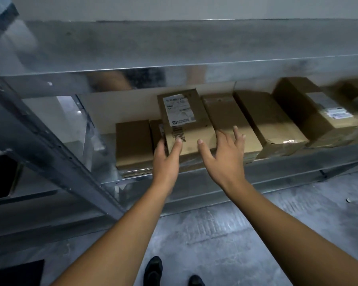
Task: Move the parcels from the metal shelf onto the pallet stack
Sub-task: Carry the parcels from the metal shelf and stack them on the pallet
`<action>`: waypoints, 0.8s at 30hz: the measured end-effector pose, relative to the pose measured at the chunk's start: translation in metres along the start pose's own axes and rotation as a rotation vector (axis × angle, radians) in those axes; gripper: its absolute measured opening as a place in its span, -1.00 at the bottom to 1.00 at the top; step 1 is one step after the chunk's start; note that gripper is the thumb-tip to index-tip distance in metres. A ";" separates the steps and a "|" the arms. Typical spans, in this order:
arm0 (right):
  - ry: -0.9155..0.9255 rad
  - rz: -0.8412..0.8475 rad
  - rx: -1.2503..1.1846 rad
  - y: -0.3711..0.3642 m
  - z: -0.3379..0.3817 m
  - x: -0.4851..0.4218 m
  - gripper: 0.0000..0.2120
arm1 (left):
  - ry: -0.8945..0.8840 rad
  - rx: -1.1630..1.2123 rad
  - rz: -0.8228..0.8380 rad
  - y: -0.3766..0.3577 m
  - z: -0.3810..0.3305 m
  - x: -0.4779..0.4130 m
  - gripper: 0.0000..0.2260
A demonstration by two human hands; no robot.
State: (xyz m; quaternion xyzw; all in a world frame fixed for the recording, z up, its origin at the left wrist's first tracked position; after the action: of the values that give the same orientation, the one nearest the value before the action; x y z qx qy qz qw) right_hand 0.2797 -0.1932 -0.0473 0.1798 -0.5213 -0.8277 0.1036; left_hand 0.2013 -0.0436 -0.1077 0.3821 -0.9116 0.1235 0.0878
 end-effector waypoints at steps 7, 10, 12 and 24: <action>0.046 0.034 -0.367 0.019 0.007 0.037 -0.53 | -0.063 0.058 -0.006 0.032 0.000 0.069 -0.69; 0.084 0.131 -0.467 0.007 0.014 0.070 -0.53 | -0.101 0.059 -0.084 0.054 0.017 0.111 -0.60; 0.129 0.172 -0.526 -0.004 0.021 0.094 -0.55 | -0.139 0.082 -0.155 0.069 0.029 0.137 -0.59; 0.439 0.394 -0.557 -0.023 0.086 0.204 -0.33 | -0.241 0.193 -0.519 0.171 0.056 0.257 -0.54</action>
State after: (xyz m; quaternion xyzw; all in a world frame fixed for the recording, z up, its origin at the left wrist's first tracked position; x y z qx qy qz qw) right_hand 0.0591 -0.1850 -0.0728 0.2140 -0.2673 -0.8434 0.4141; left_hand -0.1032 -0.1173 -0.1231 0.6208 -0.7714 0.1368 -0.0292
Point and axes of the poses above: each hand's wrist, its own x-axis away from the middle knuckle, its own y-axis out of the back of the hand, z = x × y, the point moved 6 cm from there along -x, towards the middle knuckle, and after that the axes turned 9 degrees about x, right-handed, at the moved point
